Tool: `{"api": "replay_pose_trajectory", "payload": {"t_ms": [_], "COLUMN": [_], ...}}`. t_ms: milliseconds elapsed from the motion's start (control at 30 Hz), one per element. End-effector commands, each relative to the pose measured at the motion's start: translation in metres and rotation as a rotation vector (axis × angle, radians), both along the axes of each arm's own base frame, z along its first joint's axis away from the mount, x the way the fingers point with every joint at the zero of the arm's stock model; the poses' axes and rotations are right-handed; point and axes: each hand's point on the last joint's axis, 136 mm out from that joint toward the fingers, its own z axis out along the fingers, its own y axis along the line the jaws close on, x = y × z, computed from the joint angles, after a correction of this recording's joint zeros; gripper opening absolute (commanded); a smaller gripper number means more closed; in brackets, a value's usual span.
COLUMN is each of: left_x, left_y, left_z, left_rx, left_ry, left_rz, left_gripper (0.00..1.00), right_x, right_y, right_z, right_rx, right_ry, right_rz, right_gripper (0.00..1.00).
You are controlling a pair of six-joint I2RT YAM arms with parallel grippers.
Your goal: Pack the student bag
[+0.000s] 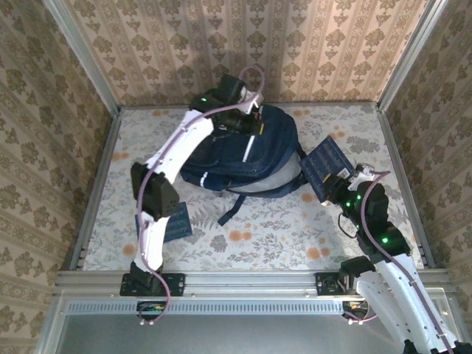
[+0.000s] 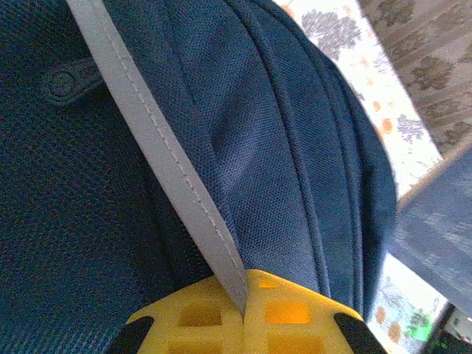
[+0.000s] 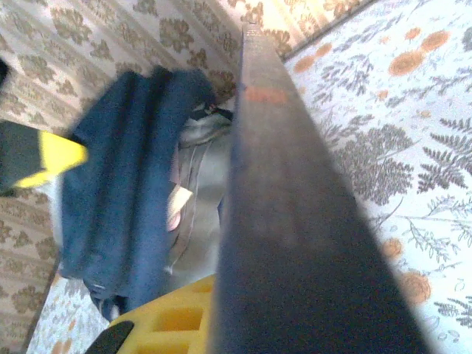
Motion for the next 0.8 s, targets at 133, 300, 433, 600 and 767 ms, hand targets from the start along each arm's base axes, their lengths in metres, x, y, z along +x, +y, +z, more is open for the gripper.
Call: {"api": "replay_pose_trajectory", "payload": {"t_ms": [133,300,433,600,767], "left_x": [-0.055,-0.077,-0.080,-0.081,-0.081], "left_y": [0.032,0.027,0.029,0.031,0.031], "left_z": [0.110,0.144,0.166,0.174,0.174], "left_rx": [-0.132,-0.302,-0.422,-0.461,-0.487], "left_ry": [-0.186,-0.173,-0.142,-0.132,-0.118], "left_rz": [-0.122,-0.264,-0.312,-0.322,-0.337], "left_gripper": [0.00,0.00,0.00,0.00,0.00], "right_x": [0.001,-0.002,-0.010,-0.017,-0.012], "right_y": [0.062,0.110,0.137,0.140,0.137], "right_z": [0.007,0.001,0.007,0.021,0.027], "right_rx": [0.240,0.275,0.274,0.292,0.328], "right_ry": [-0.019,0.035,0.035,-0.005,-0.009], "right_rz": [0.284,0.468,0.571,0.594,0.553], "right_gripper": [0.00,0.00,0.00,0.00,0.00]}}
